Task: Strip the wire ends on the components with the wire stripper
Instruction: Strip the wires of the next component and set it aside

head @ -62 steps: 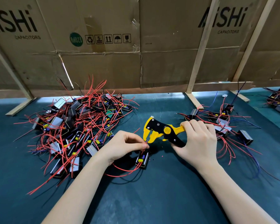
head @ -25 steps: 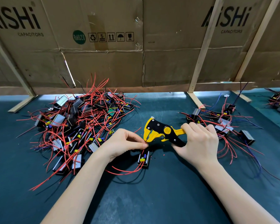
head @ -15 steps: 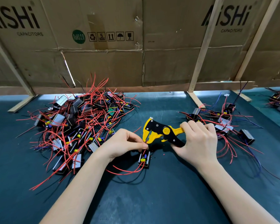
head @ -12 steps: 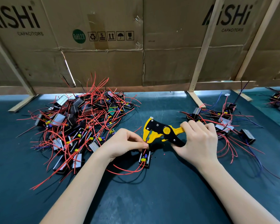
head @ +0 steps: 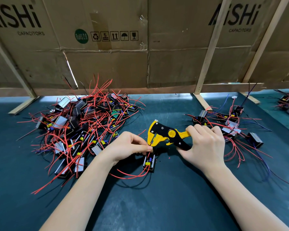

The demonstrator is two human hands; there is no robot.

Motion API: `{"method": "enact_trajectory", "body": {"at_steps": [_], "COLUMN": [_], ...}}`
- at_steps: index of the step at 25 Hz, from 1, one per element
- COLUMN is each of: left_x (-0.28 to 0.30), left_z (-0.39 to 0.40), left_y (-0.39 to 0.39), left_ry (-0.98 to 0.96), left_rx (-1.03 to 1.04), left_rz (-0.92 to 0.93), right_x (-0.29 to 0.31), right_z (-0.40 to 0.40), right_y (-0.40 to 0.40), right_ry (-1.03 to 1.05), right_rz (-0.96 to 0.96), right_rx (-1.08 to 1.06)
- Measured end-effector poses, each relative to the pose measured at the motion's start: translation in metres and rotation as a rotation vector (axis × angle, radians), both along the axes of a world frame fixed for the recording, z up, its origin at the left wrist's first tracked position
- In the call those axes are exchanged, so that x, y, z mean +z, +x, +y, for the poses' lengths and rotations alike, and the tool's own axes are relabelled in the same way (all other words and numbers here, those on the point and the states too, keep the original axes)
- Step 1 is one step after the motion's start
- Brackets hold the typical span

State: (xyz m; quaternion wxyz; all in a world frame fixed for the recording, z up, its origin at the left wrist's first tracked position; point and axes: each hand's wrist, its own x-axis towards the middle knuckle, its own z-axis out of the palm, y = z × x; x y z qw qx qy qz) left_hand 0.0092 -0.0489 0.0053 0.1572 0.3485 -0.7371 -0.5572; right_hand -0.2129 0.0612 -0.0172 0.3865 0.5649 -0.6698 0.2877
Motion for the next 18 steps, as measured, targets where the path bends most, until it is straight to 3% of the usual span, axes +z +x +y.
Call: {"method": "enact_trajectory", "body": {"at_steps": [11, 18], "left_x": [0.0026, 0.0032], "left_z": [-0.0009, -0.0033], "left_y": [0.0019, 0.0059], "left_ry": [-0.004, -0.001], "left_rx": [-0.047, -0.083], "left_rz": [-0.005, 0.031], "right_x": [-0.0022, -0.0023], "right_z": [-0.0001, 0.003], "right_y": [-0.0021, 0.0023], "right_ry": [0.085, 0.035], "right_rz": [-0.015, -0.108], "right_rx": [0.017, -0.038]}}
